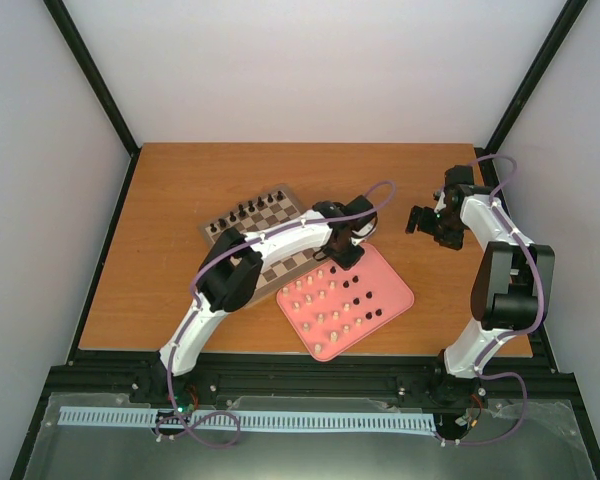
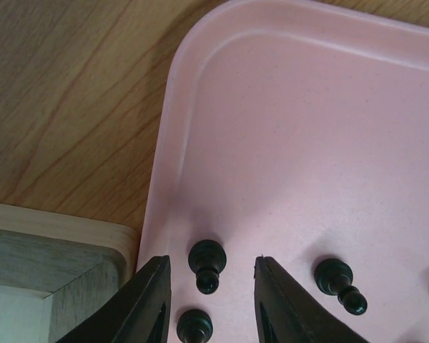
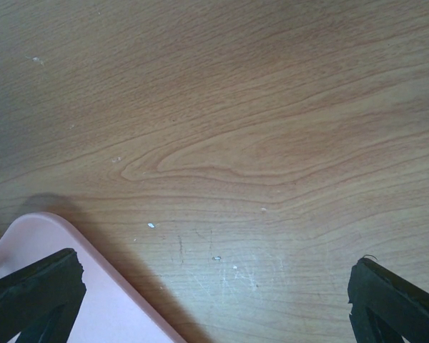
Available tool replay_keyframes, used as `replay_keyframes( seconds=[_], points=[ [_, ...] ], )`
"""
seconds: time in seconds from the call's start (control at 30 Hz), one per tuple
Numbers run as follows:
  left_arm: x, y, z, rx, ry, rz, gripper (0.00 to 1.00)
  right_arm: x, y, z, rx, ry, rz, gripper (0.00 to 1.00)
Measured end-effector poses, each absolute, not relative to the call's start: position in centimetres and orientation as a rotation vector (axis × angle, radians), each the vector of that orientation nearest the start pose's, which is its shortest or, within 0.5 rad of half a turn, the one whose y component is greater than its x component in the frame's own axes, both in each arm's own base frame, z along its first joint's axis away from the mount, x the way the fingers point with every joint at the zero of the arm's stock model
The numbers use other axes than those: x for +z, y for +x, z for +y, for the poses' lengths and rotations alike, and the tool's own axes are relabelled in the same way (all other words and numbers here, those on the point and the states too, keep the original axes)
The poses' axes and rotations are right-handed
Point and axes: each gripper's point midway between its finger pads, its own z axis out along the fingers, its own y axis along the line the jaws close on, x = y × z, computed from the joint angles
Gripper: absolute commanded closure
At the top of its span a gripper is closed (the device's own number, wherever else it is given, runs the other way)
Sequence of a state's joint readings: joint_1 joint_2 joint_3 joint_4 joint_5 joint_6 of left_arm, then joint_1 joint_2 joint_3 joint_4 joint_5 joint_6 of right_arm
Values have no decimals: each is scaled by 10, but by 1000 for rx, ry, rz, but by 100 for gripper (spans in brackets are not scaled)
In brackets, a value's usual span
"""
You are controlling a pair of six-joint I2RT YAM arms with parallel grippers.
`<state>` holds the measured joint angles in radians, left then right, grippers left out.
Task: Set up the chess pieces on the board
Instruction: Pick up the chess piece from the storage box.
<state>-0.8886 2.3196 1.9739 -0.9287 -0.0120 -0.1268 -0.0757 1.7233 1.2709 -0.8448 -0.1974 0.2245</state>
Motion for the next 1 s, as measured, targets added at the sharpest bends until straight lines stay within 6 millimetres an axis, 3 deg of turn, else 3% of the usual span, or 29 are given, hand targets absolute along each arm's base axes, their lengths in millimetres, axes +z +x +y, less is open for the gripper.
replay_keyframes(
  seconds=[0.2,1.0],
  points=[
    [45,331,-404,-196,1063,2668,71,88,374,5,313,390,2841,0],
    [33,324,-398,-191,1078,2701,75,85,374,5,311,392,2848,0]
  ],
)
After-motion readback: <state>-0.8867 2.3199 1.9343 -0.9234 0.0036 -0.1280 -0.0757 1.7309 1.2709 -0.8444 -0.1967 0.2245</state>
